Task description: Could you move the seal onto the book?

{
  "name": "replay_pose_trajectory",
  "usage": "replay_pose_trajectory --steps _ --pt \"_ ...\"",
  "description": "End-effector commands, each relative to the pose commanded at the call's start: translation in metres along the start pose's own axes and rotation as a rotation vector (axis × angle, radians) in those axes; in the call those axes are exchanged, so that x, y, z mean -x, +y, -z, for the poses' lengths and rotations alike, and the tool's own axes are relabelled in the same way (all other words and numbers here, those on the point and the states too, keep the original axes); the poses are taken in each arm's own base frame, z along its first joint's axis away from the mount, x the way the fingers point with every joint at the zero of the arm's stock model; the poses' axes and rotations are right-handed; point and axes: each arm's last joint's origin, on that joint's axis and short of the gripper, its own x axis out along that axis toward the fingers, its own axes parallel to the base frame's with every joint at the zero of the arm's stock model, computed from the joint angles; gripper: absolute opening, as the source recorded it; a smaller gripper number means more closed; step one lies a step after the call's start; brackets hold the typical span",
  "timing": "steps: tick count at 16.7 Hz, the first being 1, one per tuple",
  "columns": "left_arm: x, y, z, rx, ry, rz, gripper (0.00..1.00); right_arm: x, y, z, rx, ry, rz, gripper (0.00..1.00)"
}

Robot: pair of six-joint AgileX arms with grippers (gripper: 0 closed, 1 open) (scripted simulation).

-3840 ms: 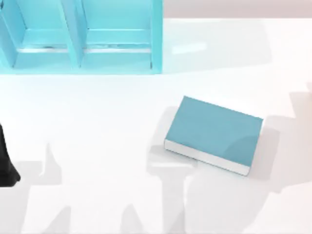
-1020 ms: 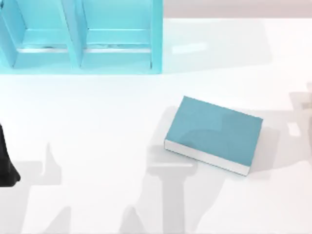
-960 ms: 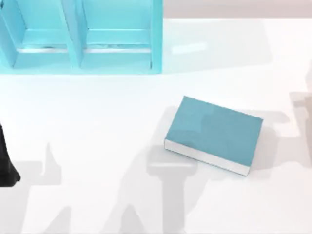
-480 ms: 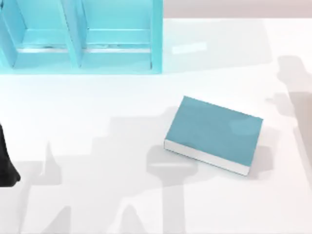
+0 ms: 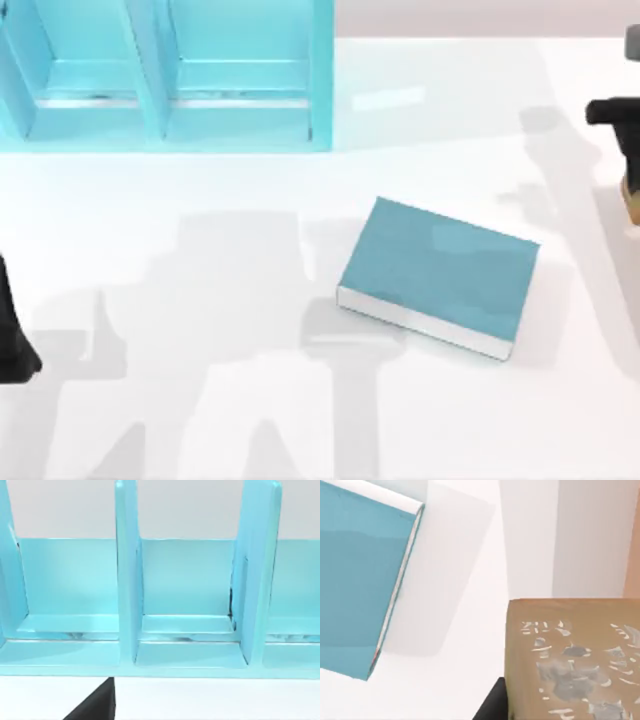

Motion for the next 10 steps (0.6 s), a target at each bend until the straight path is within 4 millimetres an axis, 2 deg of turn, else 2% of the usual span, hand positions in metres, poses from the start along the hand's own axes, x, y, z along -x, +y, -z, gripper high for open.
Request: replay_pose_trajectory --steps 3,7,9,10 --pt "0.0 0.0 0.0 0.0 0.0 0.0 1.0 -0.022 0.058 -0.012 -0.001 -0.002 0.0 0.0" --pt "0.0 0.0 0.0 0.0 0.0 0.0 1.0 -0.053 0.136 -0.009 0.006 -0.006 -0.001 0.0" --pt "0.0 0.0 0.0 0.0 0.0 0.0 1.0 -0.063 0.158 -0.005 0.007 -0.007 -0.002 0.0" --pt "0.0 0.0 0.0 0.0 0.0 0.0 1.0 -0.065 0.162 -0.004 0.007 -0.007 -0.002 0.0"
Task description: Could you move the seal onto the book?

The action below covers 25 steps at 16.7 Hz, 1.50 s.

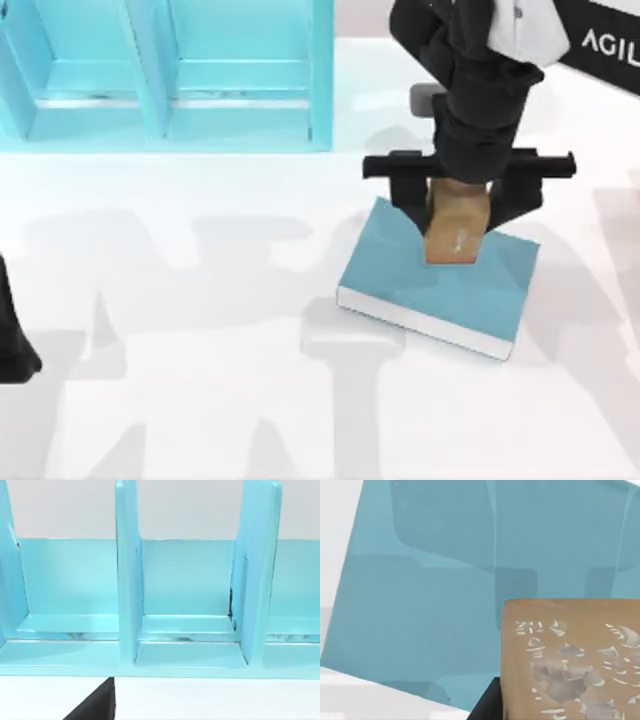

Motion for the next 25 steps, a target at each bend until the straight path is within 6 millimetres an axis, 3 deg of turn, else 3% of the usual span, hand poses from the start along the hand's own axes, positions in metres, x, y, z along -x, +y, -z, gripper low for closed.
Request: replay_pose_trajectory --steps 11,24,25 --pt "0.0 0.0 0.0 0.0 0.0 0.0 1.0 0.0048 0.0003 0.0001 0.0 0.0 0.0 0.0" --pt "0.0 0.0 0.0 0.0 0.0 0.0 1.0 0.0048 0.0003 0.0001 0.0 0.0 0.0 0.98" --pt "0.0 0.0 0.0 0.0 0.0 0.0 1.0 0.0048 0.0003 0.0001 0.0 0.0 0.0 1.0"
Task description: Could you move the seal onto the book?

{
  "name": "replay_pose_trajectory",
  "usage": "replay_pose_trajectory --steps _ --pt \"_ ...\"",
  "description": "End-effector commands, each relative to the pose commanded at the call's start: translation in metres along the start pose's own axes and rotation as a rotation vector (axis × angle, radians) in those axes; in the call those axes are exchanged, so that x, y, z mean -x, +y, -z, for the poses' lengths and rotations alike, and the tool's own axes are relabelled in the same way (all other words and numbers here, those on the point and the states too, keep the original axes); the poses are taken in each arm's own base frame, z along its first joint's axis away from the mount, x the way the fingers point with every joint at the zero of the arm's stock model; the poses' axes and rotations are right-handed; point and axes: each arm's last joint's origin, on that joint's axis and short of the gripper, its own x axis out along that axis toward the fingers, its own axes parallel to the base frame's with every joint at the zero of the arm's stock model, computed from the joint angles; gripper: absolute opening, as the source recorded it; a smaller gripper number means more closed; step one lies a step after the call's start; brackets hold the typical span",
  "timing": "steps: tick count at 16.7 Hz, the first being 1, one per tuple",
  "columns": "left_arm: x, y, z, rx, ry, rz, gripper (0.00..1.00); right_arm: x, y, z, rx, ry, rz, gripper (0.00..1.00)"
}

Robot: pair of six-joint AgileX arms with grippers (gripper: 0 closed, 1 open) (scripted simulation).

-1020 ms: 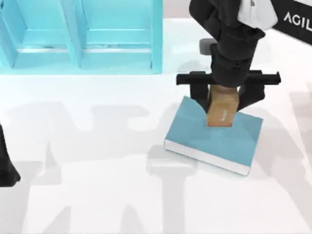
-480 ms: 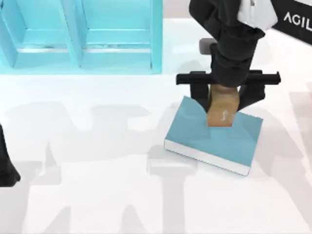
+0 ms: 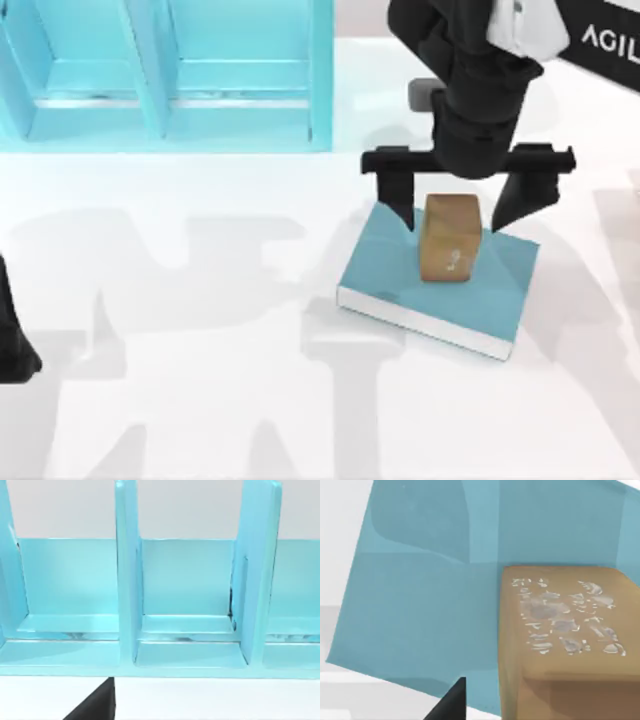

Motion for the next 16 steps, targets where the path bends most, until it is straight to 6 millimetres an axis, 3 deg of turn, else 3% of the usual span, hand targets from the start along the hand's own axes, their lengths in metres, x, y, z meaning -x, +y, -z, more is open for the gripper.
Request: replay_pose_trajectory --steps 9,16 --pt "0.0 0.0 0.0 0.0 0.0 0.0 1.0 0.0 0.0 0.0 -0.001 0.001 0.0 1.0" --pt "0.0 0.0 0.0 0.0 0.0 0.0 1.0 0.03 0.0 0.0 -0.001 0.0 0.0 1.0"
